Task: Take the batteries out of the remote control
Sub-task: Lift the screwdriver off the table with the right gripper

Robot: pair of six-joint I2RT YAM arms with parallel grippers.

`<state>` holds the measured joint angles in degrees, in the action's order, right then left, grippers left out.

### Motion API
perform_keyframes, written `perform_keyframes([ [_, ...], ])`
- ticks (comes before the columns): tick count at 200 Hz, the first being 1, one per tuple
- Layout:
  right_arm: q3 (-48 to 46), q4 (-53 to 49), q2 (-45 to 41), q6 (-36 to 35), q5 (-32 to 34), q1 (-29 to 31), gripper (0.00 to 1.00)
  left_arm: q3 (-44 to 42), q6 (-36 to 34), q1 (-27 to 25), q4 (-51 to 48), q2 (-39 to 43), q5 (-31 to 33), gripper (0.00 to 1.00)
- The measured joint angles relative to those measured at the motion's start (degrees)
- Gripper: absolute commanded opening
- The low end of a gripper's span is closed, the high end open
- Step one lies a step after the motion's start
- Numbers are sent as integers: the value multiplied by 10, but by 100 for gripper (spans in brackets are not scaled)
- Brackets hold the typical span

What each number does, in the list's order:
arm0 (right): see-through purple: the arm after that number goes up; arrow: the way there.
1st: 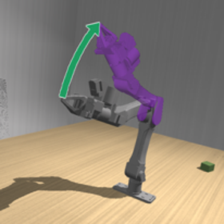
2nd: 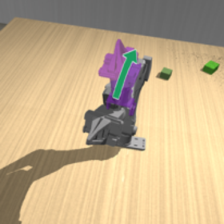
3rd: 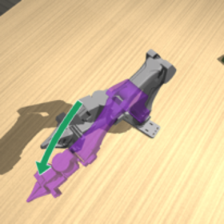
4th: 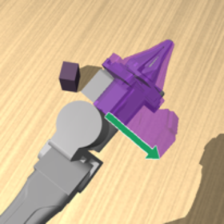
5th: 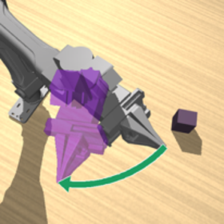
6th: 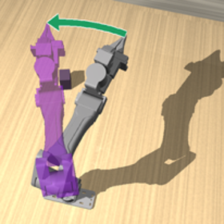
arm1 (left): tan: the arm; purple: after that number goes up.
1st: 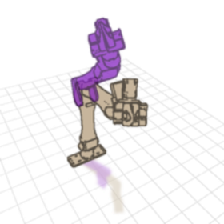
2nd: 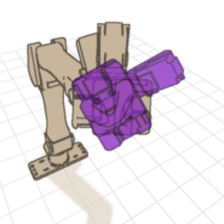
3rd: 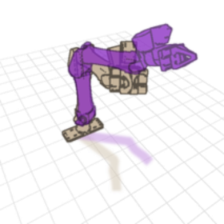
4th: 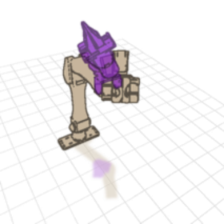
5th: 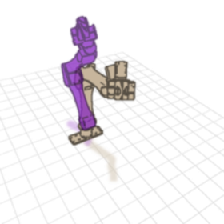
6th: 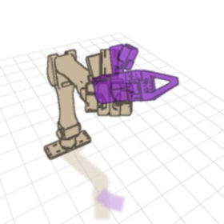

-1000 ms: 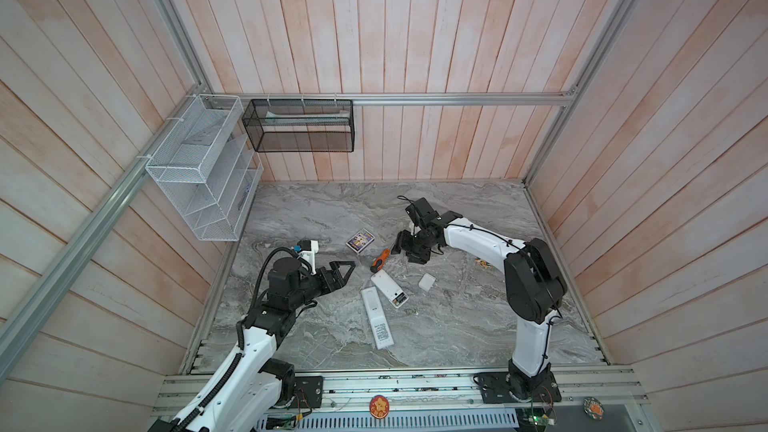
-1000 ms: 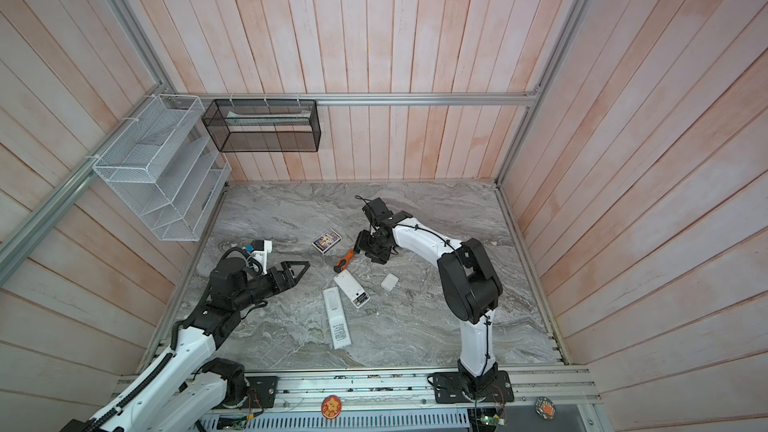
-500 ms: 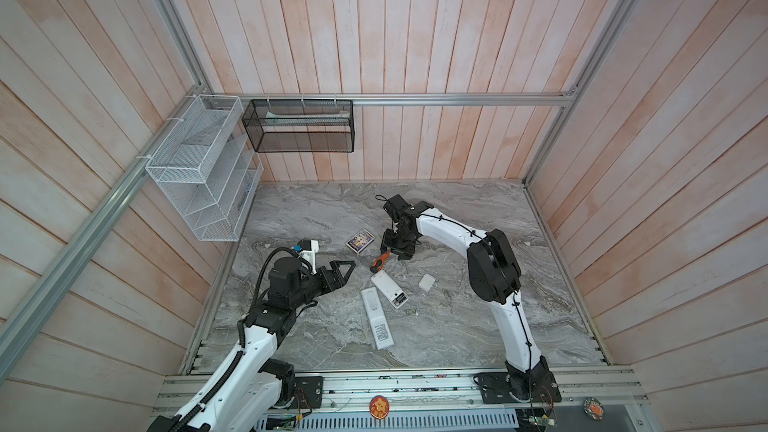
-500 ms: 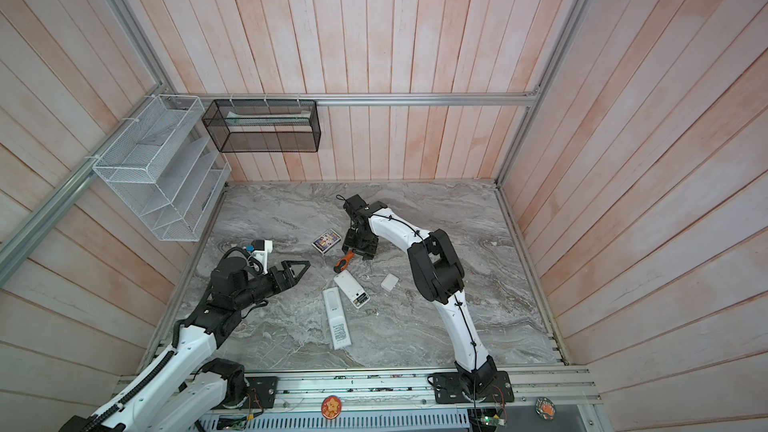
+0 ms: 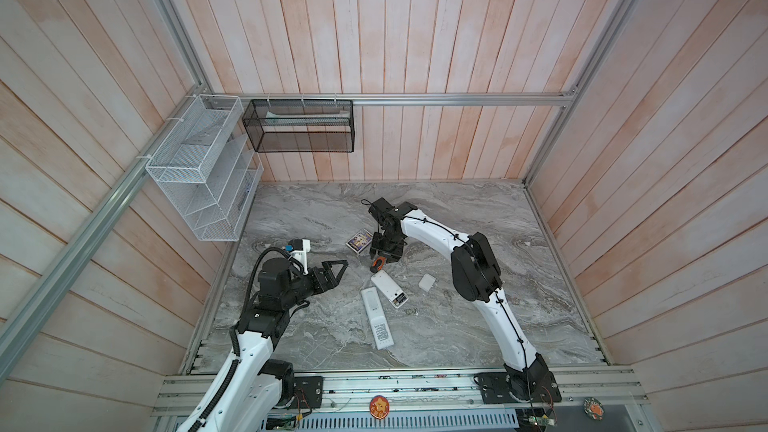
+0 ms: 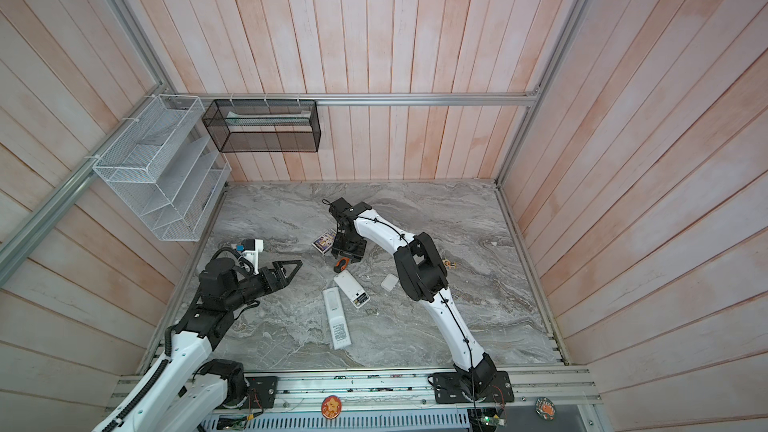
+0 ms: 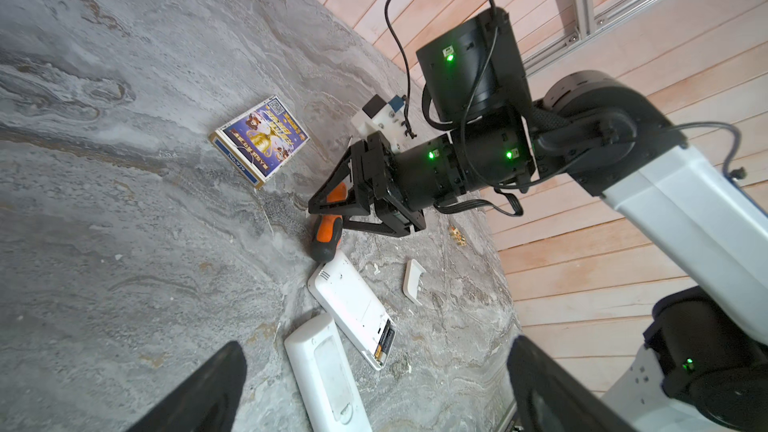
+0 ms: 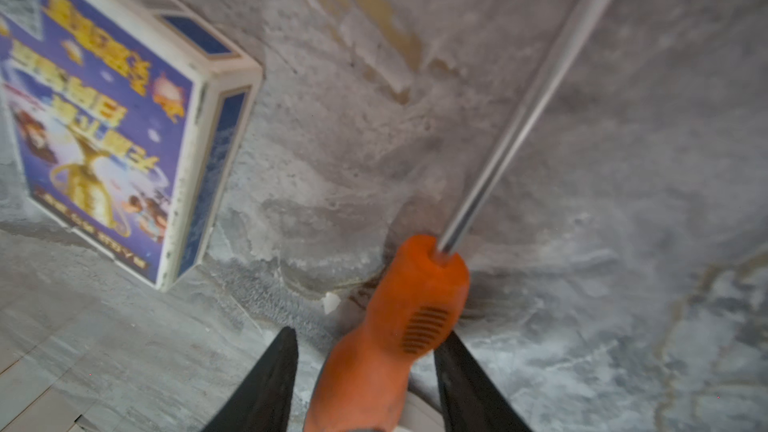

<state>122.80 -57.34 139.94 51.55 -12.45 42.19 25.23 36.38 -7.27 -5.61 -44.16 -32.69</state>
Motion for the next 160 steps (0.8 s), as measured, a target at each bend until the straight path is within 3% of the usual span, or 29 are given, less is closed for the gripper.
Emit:
perform_keyframes([
  [33,35,-29,21,4,9,1,45,-9,-2,27,3,0,-31,100],
  [68,105,-59,61,7,16,4,26,-9,-5,38,3,0,-55,100],
  [81,127,-68,72,7,18,6,24,-9,-7,41,3,1,-62,100],
  [109,146,-78,81,8,19,7,6,-9,-9,46,2,3,-69,100],
  [160,134,-68,72,6,30,8,1,-9,-9,57,2,4,-78,100],
])
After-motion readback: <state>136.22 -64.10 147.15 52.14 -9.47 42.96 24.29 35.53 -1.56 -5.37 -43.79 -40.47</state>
